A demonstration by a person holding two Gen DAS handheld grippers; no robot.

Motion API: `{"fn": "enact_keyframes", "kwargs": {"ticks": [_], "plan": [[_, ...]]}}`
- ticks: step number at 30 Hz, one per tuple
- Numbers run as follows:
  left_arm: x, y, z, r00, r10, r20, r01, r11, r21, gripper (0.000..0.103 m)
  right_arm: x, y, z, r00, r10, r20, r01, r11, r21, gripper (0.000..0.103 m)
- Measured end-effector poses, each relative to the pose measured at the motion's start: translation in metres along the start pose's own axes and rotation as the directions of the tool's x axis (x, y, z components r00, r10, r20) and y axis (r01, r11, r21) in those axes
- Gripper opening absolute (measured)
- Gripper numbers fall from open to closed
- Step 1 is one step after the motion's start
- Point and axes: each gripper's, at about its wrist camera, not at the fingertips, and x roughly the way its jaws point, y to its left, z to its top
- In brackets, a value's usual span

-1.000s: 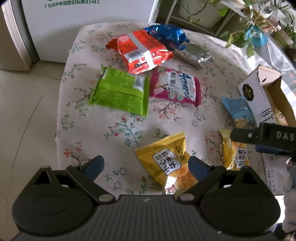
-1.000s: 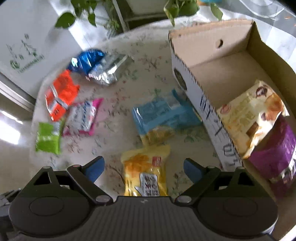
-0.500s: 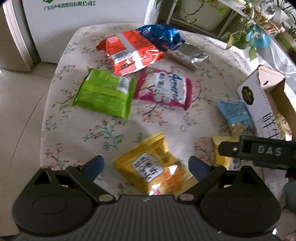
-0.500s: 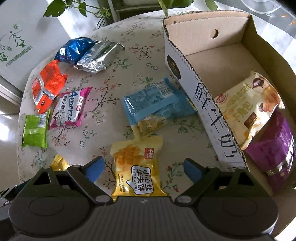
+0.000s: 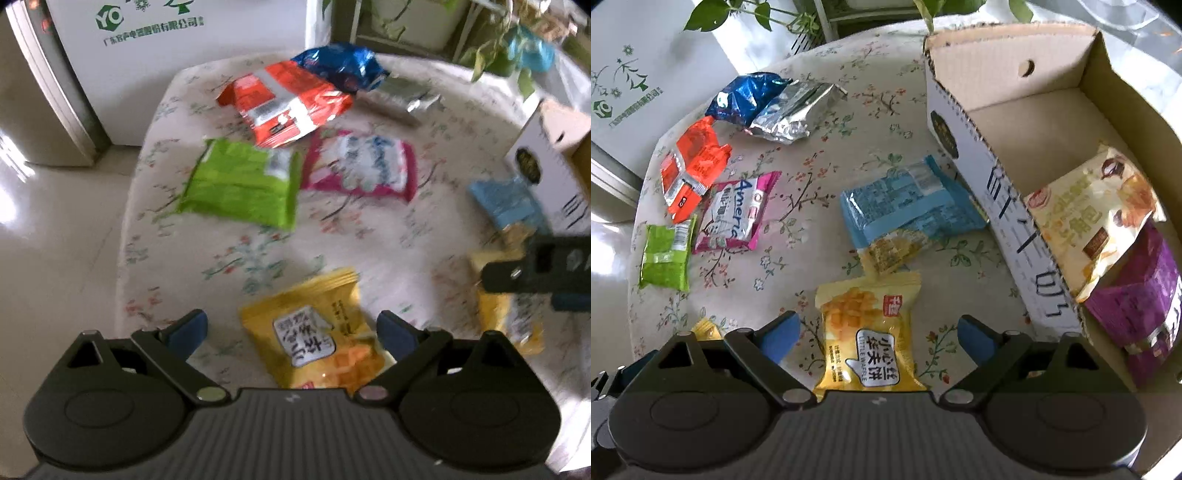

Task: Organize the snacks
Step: 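Close the right tool on the yellow waffle bag while the left tool grasps its yellow bag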

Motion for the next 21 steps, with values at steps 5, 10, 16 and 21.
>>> {"fn": "enact_keyframes", "kwargs": {"ticks": [5, 10, 16, 21], "plan": [[0.000, 0.004, -0.002, 1.000, -0.007, 0.006, 0.007, 1.000, 0.008, 0.102, 0.002, 0.002, 0.000, 1.000, -0.002, -0.006, 0.002, 1.000, -0.011, 0.096], [0.002, 0.003, -0.001, 1.000, -0.006, -0.005, 0.006, 1.000, 0.002, 0.103, 0.008, 0.002, -0.002, 1.000, -0.018, -0.024, 0.017, 0.999, -0.029, 0.096], [0.001, -0.002, -0.003, 1.000, -0.001, -0.022, 0.001, 1.000, 0.002, 0.103, 0.013, 0.007, -0.005, 0.999, -0.040, -0.027, 0.038, 0.997, -0.066, 0.094], [0.000, -0.003, -0.004, 1.000, -0.002, -0.025, 0.002, 1.000, 0.010, 0.103, 0.014, 0.009, -0.004, 0.999, -0.044, -0.019, 0.042, 0.996, -0.083, 0.092]]}}
